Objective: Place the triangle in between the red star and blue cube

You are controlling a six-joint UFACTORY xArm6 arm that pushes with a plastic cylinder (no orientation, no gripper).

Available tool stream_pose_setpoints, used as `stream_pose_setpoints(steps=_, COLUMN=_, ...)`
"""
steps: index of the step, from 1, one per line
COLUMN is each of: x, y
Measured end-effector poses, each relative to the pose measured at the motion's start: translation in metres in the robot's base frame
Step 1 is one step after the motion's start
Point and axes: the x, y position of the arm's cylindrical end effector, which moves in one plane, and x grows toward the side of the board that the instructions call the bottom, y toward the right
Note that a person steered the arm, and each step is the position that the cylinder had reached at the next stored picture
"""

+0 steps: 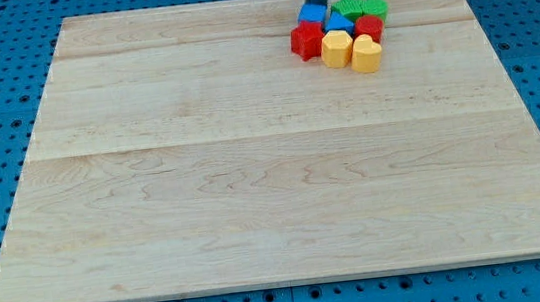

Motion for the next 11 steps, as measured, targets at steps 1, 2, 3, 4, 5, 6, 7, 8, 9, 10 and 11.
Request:
stream_pose_setpoints(steps=1, x=0.009, y=0.046)
stream_pose_setpoints(steps=2, x=0.001, y=0.041)
stream_pose_setpoints(steps=3, x=-0.022, y=0.067)
stream_pose_setpoints(steps=4, x=-0.019, y=0.071)
stream_pose_setpoints(steps=5, x=-0.014, y=0.064)
stream_pose_setpoints(steps=6, x=0.017, y=0.05)
stream_pose_setpoints(steps=7, x=0.056, y=0.036)
stream_pose_setpoints(steps=8, x=0.076, y=0.012)
stream_pose_setpoints(steps=9, x=0.076, y=0.003)
stream_pose_setpoints(steps=10, x=0.066, y=0.0)
stream_pose_setpoints(steps=11, x=0.027, y=0.002)
